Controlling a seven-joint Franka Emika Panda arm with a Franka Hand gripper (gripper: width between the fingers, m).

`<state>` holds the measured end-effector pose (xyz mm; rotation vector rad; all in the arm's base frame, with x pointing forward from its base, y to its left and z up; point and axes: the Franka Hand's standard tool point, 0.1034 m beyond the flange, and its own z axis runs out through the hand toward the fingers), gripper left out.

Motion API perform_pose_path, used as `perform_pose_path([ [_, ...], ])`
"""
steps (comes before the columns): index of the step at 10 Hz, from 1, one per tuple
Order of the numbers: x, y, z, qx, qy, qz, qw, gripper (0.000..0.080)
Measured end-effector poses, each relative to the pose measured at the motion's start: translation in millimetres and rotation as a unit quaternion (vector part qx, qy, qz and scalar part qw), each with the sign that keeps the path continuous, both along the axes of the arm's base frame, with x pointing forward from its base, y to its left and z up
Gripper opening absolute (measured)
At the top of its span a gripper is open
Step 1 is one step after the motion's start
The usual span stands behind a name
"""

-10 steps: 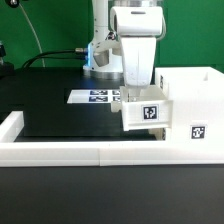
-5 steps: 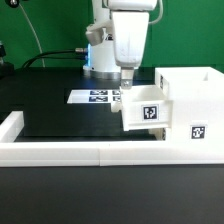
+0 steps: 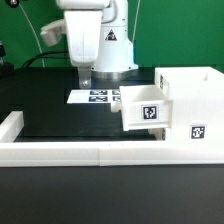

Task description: Assemble drawer

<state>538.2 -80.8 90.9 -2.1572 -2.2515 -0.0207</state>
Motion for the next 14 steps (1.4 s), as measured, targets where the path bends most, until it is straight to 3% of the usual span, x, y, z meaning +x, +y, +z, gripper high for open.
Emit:
perform_pose_path([
  [3,-0.4,-5.9,-24.5,0.047,0.014,-0.013,0.999,0.0649],
  [6,-3.4,13.0,-42.4,0.055,0.027,-0.022,0.998,0.0649],
  [14,2.9,72.0,-41.3,0.061,0.033,-0.083,0.994,0.0649],
])
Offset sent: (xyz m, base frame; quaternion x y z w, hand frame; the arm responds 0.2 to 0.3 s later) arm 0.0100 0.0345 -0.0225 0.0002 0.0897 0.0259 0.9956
